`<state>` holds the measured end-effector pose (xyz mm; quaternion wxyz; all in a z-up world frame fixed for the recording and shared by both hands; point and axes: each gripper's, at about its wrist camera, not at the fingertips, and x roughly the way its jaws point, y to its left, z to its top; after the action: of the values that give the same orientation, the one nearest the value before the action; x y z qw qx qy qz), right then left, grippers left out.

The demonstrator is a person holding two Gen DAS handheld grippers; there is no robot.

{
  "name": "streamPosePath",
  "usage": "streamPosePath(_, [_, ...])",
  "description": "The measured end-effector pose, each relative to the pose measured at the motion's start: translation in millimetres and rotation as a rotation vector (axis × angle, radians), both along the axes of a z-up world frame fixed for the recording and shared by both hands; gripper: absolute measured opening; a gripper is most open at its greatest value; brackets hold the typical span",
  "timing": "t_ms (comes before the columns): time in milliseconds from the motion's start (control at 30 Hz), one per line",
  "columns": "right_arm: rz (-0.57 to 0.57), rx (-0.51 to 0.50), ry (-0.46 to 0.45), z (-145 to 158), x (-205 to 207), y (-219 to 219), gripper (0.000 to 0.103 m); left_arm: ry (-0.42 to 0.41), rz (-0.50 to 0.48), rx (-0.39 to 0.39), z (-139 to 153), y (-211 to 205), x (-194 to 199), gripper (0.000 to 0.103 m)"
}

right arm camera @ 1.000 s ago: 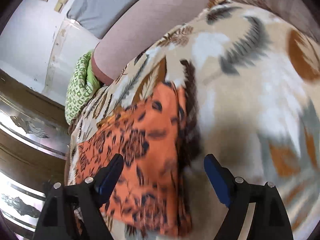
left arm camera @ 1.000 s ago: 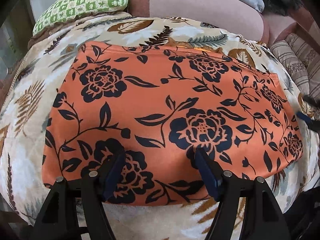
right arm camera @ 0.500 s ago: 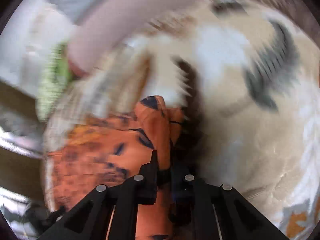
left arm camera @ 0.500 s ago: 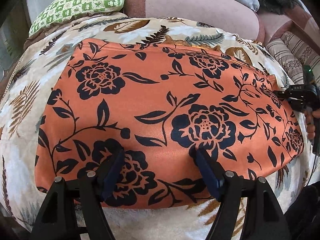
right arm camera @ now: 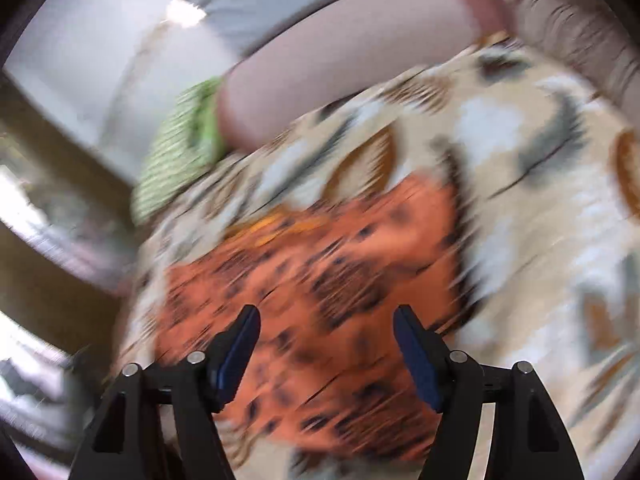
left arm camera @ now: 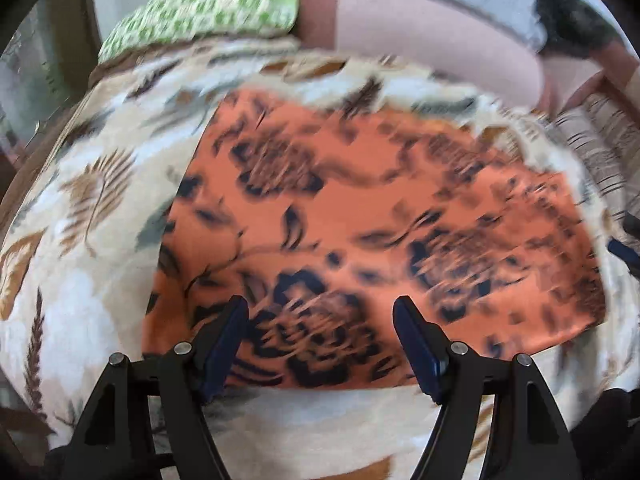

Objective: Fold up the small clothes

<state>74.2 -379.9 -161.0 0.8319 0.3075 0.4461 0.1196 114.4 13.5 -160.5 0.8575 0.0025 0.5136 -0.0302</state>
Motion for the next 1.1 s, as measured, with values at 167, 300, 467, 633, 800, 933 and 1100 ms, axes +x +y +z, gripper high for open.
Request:
streamPosePath(167, [-0.121,0.023,0.167,-39.7,-6.3,-12.0,0.069,0.014,-0.012,0.035,1.1,0.1,-1.0,0.075])
streamPosePath(300, [-0.055,-0.058,0.083,-2.0,-4.8,0.2,0.07,-0.06,-0.017,0.016,14.4,6.9,-10.1,0.075])
streamPosePath(467, [-0.04,-0.008,0.133,-7.9,25.9,20.8,0.07,0.005,-0.006,0.065,-13.3,9.9,-3.1,0.078])
streamPosePath(633, [0.114,0.013,0.142,-8.1,83.5,78.0,0.07,-0.005,-0.027,0.053,-15.6,11.6,-4.0,0.081])
streamPosePath(800, [0.238,-0.017,0.206,-34.9,157.4,109.6,0.07,-0.014,-0.033,0.052,-15.7,8.6,-5.8,0.082])
streamPosePath(933, [-0.106,0.11,0.173,-48.5,191.9,44.4,0.07,-0.004,-0.045,0.039,-13.8,10.4,-4.6,0.082])
streamPosePath(1100, [-0.072,0.054,0.073,-14.0,143.9,37.1,0.07,-0.001,-0.033,0.007,-9.7,14.9,-4.6,0.082])
